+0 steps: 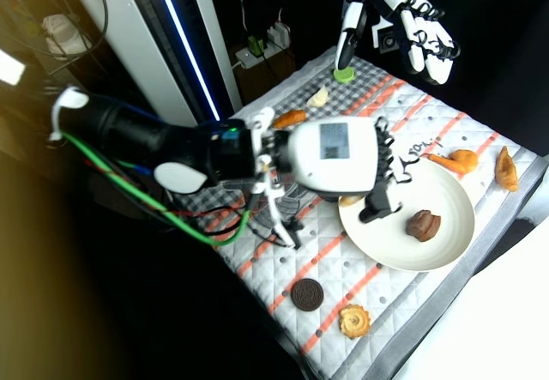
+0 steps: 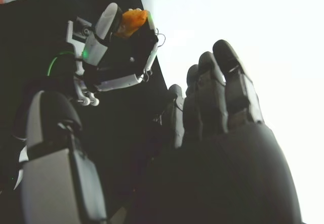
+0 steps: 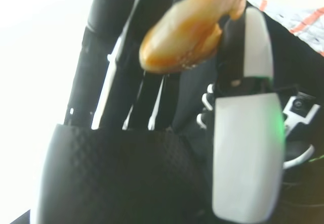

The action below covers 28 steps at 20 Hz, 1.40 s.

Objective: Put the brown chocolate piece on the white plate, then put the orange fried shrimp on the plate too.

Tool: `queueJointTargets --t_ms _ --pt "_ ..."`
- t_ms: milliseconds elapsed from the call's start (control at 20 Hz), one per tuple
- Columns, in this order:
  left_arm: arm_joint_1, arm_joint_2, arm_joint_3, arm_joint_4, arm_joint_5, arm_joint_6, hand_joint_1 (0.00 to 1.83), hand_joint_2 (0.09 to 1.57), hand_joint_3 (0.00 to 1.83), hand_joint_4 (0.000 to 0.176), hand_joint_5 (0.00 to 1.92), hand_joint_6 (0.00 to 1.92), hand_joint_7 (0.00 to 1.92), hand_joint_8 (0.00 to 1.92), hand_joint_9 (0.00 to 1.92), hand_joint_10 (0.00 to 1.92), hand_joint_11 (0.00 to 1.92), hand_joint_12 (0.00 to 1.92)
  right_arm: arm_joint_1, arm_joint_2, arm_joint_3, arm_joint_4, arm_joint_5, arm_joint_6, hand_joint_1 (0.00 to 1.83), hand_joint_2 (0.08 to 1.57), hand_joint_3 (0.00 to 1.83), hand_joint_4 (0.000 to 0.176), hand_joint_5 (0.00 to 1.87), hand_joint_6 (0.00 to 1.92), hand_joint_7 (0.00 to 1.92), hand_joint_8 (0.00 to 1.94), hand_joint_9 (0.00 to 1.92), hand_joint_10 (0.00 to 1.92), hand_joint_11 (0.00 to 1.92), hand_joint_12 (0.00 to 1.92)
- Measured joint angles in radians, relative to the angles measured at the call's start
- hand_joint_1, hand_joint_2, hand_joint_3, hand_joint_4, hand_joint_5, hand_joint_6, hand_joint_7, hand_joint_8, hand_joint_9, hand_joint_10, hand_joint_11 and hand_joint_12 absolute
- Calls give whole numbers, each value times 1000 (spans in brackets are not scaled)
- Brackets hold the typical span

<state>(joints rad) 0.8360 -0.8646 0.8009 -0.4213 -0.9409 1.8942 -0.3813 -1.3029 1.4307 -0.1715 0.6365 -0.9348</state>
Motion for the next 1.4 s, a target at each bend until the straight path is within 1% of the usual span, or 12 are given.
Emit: queueJointTargets --t_ms 100,250,300,400,450,550,650,700,750,800,1150,1400 --pt "0 0 0 -5 1 0 823 865 0 132 195 1 212 1 202 2 0 569 4 5 -10 6 11 -1 579 835 0 170 0 0 2 0 219 0 28 1405" --pt "6 0 0 -25 -6 0 828 878 2 133 204 3 188 1 182 0 0 546 2 35 -57 -3 2 -1 545 848 1 176 0 0 0 0 137 20 0 1181" --pt "10 3 0 -34 -18 0 820 883 2 132 218 4 191 1 188 2 0 597 -6 74 -86 -16 15 -2 520 850 1 176 0 0 0 0 109 9 0 1034" --pt "18 23 0 -44 -34 -8 831 887 2 93 209 4 195 1 205 6 0 738 -60 165 -133 15 88 -2 511 833 1 176 0 0 0 0 5 0 0 229" --pt "24 34 0 -54 -51 -16 837 887 1 81 194 4 193 0 192 4 0 679 -114 211 -159 69 148 -2 501 828 0 176 0 0 0 0 0 0 0 45" --pt "42 47 10 -69 -90 -67 819 882 0 102 184 0 191 1 169 3 0 557 -239 280 -209 180 255 -4 503 821 0 176 0 0 17 6 0 0 36 18" --pt "73 64 14 -54 -114 -195 817 873 0 75 173 0 189 0 189 7 0 529 -328 327 -269 215 361 -5 584 840 5 176 0 0 2 0 0 0 0 0" --pt "87 72 20 -34 -122 -258 804 874 0 115 136 0 174 0 193 4 0 490 -361 343 -293 223 415 -5 606 834 1 176 0 0 0 0 0 0 0 0" --pt "109 85 27 -29 -153 -348 780 872 0 162 90 0 172 0 118 0 0 97 -415 369 -331 229 506 -4 618 863 12 176 0 0 0 0 0 0 0 0" --pt "127 97 30 -33 -183 -400 784 870 0 173 20 0 128 0 68 0 0 19 -450 384 -351 233 560 -4 654 851 5 176 0 0 0 0 0 0 0 0" --pt "265 108 60 65 -444 -804 764 883 7 176 0 0 48 1 15 3 8 4 -824 492 -505 407 924 -4 590 943 12 164 0 0 2 0 0 0 0 0" --pt "301 73 107 51 -564 -982 670 901 10 176 0 0 5 2 22 9 51 24 -845 505 -504 466 1003 5 612 988 11 175 0 0 0 0 0 0 0 0"
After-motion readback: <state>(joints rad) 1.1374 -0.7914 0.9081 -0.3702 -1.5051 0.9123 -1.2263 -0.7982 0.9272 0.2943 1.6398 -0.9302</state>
